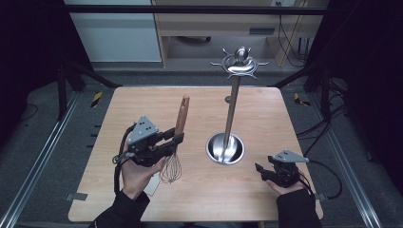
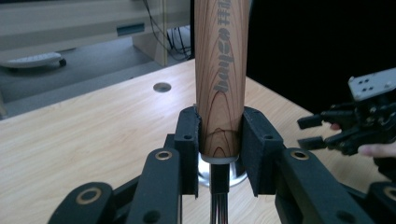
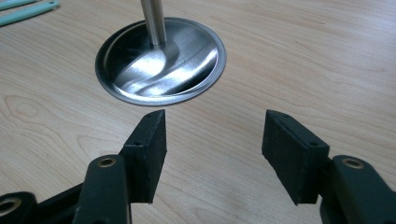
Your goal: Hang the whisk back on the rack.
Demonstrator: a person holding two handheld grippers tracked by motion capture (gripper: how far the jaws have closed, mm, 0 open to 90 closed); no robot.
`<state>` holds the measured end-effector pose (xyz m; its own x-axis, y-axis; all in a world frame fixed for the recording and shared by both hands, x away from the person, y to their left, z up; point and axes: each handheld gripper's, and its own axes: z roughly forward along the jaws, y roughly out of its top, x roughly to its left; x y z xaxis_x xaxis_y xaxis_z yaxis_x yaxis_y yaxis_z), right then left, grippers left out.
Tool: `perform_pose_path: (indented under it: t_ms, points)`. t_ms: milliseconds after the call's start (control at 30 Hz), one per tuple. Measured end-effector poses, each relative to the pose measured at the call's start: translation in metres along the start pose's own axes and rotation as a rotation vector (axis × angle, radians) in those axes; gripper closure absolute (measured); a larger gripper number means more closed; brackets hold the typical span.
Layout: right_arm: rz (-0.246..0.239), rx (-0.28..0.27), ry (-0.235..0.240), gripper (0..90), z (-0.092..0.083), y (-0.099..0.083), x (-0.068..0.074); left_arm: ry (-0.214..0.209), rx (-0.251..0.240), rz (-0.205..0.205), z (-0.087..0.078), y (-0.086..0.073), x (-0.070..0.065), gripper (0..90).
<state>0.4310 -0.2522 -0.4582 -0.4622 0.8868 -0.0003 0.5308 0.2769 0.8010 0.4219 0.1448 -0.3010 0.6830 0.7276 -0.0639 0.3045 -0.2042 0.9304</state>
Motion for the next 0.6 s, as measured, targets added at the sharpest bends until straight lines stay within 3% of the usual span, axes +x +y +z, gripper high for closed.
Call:
perform_pose_path:
  t_ms: [233,600]
  points:
    - [-0.006,-0.008,-0.015,38.7,0.0,0.0,-0.001,-0.023,-0.044,0.014,0.004,0.017,-0.011,69.0]
    - [-0.005,-0.011,-0.013,39.0,0.0,0.0,-0.002,-0.032,-0.07,0.038,0.012,0.033,-0.024,69.0]
